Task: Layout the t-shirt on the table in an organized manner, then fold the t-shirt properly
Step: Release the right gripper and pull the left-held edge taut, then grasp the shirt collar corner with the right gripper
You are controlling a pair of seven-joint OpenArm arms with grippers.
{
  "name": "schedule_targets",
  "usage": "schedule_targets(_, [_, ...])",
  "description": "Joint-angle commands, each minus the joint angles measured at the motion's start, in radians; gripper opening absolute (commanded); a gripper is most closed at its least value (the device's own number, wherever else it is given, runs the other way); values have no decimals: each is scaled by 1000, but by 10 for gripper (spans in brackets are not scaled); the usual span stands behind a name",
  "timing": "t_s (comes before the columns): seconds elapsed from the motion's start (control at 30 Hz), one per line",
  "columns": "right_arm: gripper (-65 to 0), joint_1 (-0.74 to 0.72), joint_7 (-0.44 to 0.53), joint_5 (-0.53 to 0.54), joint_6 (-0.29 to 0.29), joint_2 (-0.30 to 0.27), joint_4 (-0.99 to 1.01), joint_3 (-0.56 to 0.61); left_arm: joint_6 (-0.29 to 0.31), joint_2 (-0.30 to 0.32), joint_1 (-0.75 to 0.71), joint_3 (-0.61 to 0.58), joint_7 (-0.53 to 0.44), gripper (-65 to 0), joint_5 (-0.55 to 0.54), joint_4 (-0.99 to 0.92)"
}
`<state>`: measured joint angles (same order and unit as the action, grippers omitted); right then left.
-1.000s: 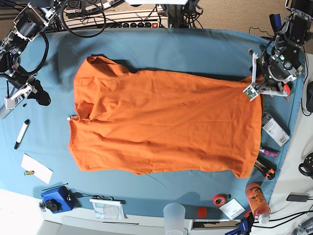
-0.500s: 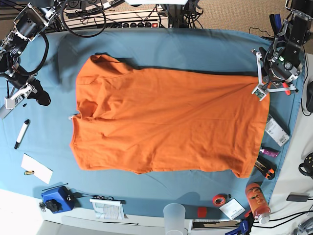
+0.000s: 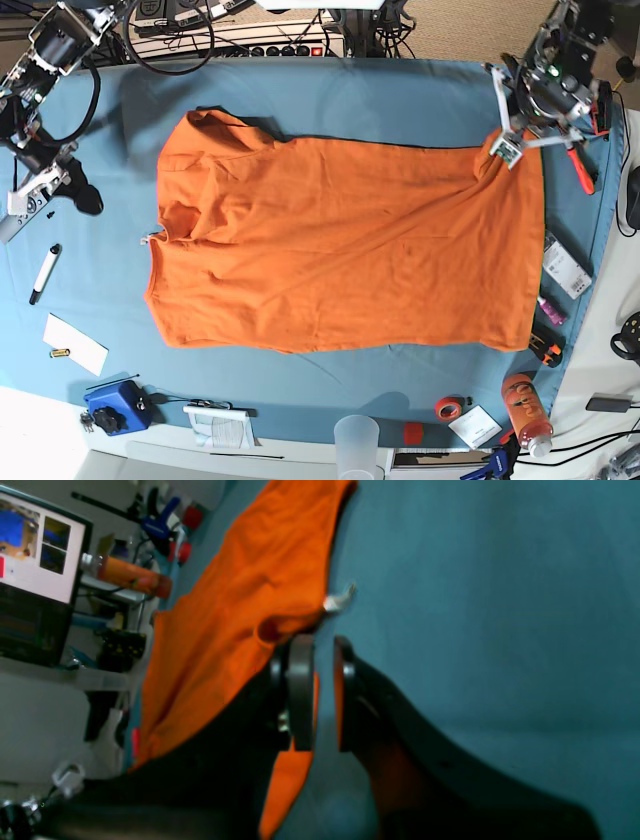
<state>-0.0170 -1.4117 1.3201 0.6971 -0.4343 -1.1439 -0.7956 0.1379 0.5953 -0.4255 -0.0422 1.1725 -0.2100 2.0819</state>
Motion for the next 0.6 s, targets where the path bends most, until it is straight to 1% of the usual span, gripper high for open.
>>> schedule_targets(0.0, [-569, -4, 15, 43, 1, -26, -16, -5, -4, 6, -3, 8, -10, -650, 8, 16])
schedule_targets(0.17, [-568, 23, 15, 102, 1, -23, -16, -4, -3, -2, -6, 8, -23, -650, 14, 16])
schedule_targets(0.23, [-562, 21, 15, 156, 1, -23, -16, -2, -4, -2, -6, 8, -29, -650, 20, 16])
schedule_targets(0.27, [-529, 23, 15, 158, 1, -24, -16, 7, -3, -2, -5, 8, -29, -650, 19, 16])
schedule_targets(0.3, [-483, 23, 15, 152, 1, -26, -16, 21, -4, -2, -4, 8, -29, -650, 19, 16])
schedule_targets(0.33, [-435, 23, 15, 148, 1, -27, -16, 42, -4, -2, -4, 8, -29, -650, 19, 16])
schedule_targets(0.37, [-404, 26, 15, 143, 1, -27, -16, 68, -4, -2, -4, 8, -29, -650, 19, 16])
schedule_targets(0.4, [-389, 28, 15, 136, 1, -28, -16, 103, -4, -2, -5, 8, -29, -650, 19, 16])
schedule_targets(0.57, [-389, 64, 15, 130, 1, -27, -16, 319, -4, -2, -4, 8, -29, -650, 19, 16])
